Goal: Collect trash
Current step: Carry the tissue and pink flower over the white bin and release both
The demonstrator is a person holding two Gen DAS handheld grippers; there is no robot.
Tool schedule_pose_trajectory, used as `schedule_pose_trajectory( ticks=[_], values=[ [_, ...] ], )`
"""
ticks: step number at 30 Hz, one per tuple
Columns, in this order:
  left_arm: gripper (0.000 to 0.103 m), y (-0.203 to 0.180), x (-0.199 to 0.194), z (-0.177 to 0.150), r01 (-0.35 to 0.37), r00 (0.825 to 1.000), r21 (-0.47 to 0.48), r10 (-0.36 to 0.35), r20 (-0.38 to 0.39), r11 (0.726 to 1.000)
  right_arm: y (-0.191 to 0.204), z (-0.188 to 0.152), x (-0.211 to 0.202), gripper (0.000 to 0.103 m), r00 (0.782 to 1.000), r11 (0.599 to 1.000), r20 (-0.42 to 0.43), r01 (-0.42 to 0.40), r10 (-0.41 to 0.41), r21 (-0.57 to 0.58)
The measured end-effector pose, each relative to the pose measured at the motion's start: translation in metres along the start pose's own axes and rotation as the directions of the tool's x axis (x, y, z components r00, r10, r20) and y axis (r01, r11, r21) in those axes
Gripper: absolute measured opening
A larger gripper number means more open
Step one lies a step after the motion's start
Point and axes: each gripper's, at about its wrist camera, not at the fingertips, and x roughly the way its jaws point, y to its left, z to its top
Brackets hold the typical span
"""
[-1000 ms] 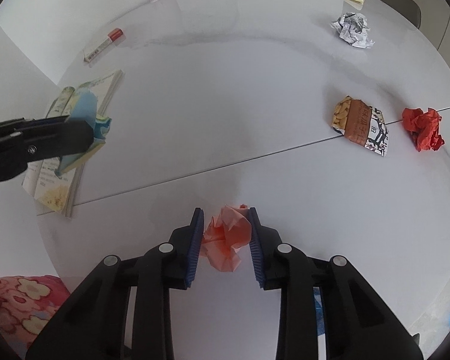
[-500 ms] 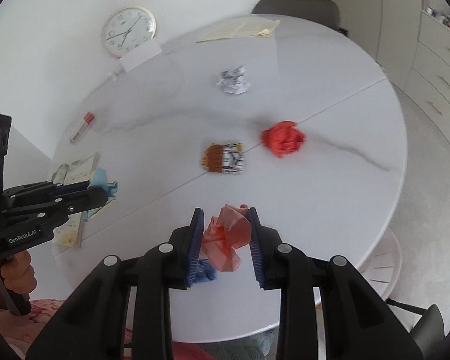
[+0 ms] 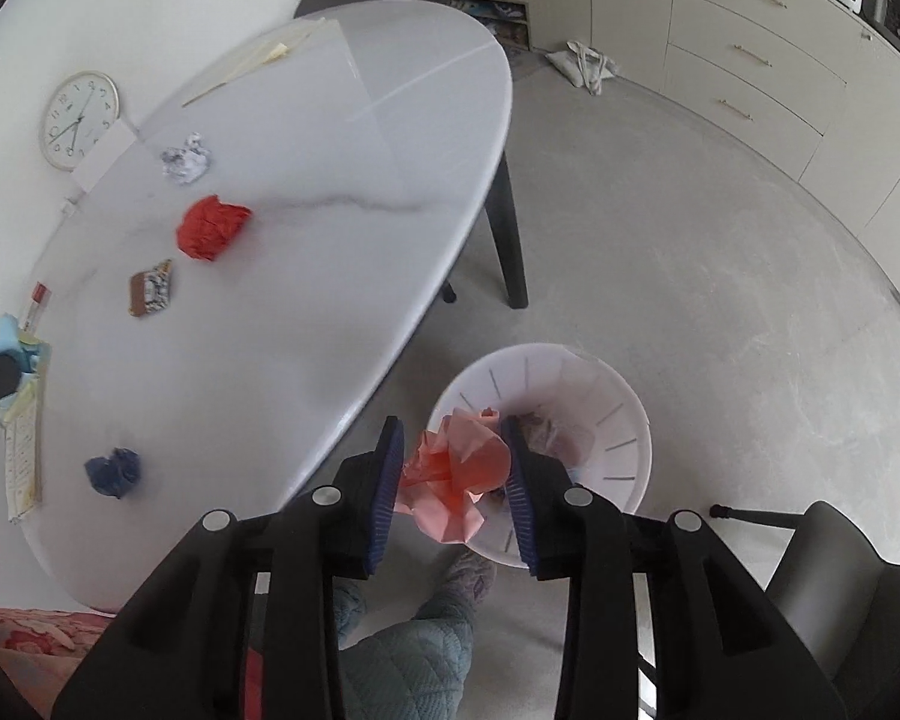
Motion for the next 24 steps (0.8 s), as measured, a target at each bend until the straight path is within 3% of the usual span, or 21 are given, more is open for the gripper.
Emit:
schedule_pose_trajectory(
  ticks=[1, 2, 3, 8, 17, 24],
  values=[
    [0.022, -0.005, 0.004, 0.001, -0.004, 1.000, 0.009, 0.004, -0.006, 1.000, -0.007, -0.002, 0.006, 0.046, 1.000, 1.000, -0.015, 0.001, -0.001, 0.006],
    [0.022, -0.011, 0.008, 0.002, -0.007, 1.000, 0.019, 0.008, -0.011, 1.000, -0.012, -0.003, 0.013, 0.064, 0.999, 1.000, -0.037, 0.002, -0.002, 0.016],
    [0.022, -0.016, 0.010, 0.003, -0.010, 1.000, 0.027, 0.010, -0.017, 1.000, -0.020, -0.004, 0.019, 0.074, 0.999, 0.999, -0.054, 0.009, -0.007, 0.031],
    [0.022, -0.043, 0.029, 0.012, -0.013, 0.999, 0.078, 0.017, -0.047, 0.997, -0.045, -0.004, 0.013, 0.092, 0.999, 0.996, -0.037, 0.021, -0.018, 0.082],
    [0.022, -0.096, 0.054, 0.029, 0.039, 0.997, 0.172, -0.026, -0.077, 0.984, -0.085, 0.003, -0.022, 0.098, 0.997, 0.986, 0.025, 0.069, -0.073, 0.151],
    [0.025, -0.124, 0.076, 0.033, 0.119, 0.986, 0.203, -0.091, -0.141, 0.972, -0.105, 0.001, -0.034, 0.100, 0.995, 0.978, 0.048, 0.074, -0.085, 0.193]
  ],
)
